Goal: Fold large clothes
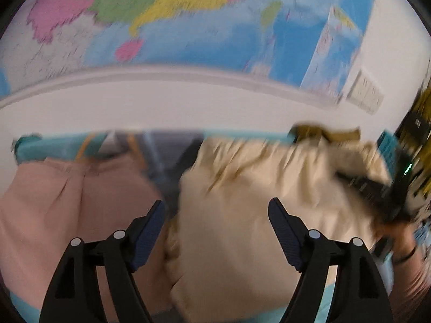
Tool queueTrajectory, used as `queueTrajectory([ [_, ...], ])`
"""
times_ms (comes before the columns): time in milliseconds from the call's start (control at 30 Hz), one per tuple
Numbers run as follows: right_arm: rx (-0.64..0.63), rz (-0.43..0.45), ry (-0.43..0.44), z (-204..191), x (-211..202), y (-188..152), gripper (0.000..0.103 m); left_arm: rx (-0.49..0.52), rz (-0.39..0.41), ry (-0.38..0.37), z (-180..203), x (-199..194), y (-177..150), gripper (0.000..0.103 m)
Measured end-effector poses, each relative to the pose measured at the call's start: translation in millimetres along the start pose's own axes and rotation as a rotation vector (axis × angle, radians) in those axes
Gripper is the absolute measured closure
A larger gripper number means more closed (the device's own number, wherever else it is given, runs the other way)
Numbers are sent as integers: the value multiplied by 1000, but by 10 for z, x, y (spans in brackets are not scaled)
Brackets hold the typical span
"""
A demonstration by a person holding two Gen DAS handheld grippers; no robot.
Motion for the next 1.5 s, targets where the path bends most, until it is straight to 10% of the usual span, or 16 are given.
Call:
queueTrajectory([
  [133,12,100,30,60,-599,-109,48,-15,-16,-2,-272,-4,-325,26],
  [300,105,210,-12,380,-1427,-535,30,20,37,-61,-308,-104,-525,18],
  [433,248,138,-72,783,-1598,-1232,21,94,35,-90,-142,-51,-636,17],
  [600,323,18,-38,1001,-1312,-1743,21,186,0,-51,134,241,-773,30],
  [667,329,12,-27,1042,-1199,-1750,36,160,-13,-16,155,300,-768,61],
  [700,339,22,16,1031,-1175,-1729,71,142,-11,-16,160,274,-751,69],
  [733,345,49,45,1048,-1235,-1701,82,107,-11,-38,158,194,-722,81],
  [833,324,150,89,994,-1629,-1496,89,17,-34,-90,97,-60,-688,89],
  [1067,289,183,13,1016,-2540,-1590,93,-146,-30,-227,-256,-830,-904,89],
  [1233,395,-46,-26,1129,-1970,-2221,87,-127,-158,-112,-348,-329,-1448,82],
  [1500,271,129,-146,882,-2396,-1625,48,12,31,80,-103,-707,-1212,42],
])
Point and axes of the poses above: each gripper's, at about its wrist camera, not at the fingertips, and x roughly the way its jaws point, z to its right, y to its top, the point moved 6 cm from there along x, roughly the way its jaws point, and after that the axes turned 11 degrees about -x, right-handed, at the moved point
